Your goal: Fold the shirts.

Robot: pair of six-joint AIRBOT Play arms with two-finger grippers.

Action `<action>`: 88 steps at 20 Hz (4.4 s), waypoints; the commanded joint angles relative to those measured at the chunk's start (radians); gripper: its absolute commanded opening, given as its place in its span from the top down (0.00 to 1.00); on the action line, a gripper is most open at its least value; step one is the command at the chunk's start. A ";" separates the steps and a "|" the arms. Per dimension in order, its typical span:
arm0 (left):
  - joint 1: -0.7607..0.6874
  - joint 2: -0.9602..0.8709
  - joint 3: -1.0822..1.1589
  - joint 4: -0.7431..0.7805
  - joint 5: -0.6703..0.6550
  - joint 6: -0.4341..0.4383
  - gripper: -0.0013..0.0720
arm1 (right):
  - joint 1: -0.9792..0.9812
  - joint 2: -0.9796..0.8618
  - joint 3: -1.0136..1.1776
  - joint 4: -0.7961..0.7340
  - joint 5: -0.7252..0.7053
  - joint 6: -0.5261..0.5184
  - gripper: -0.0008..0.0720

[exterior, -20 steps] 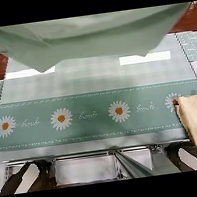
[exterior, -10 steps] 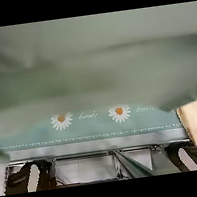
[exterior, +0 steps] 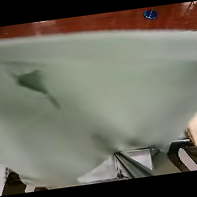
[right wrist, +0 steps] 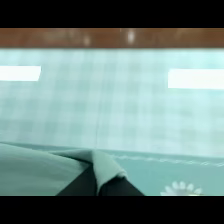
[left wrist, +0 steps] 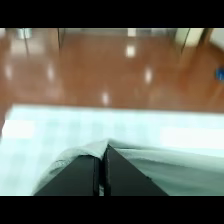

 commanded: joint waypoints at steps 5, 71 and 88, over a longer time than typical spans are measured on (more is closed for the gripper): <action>-0.010 -0.440 -0.185 -0.057 0.157 -0.031 0.95 | 0.000 -0.322 -0.274 0.123 -0.302 -0.088 0.97; 0.204 -0.584 -1.055 -0.552 0.204 0.269 0.92 | -0.615 -0.189 -1.091 0.351 -0.444 -0.166 0.43; 0.206 -0.583 -0.980 -0.551 0.107 0.278 0.95 | -0.472 -0.369 -1.303 0.410 -0.462 -0.200 0.43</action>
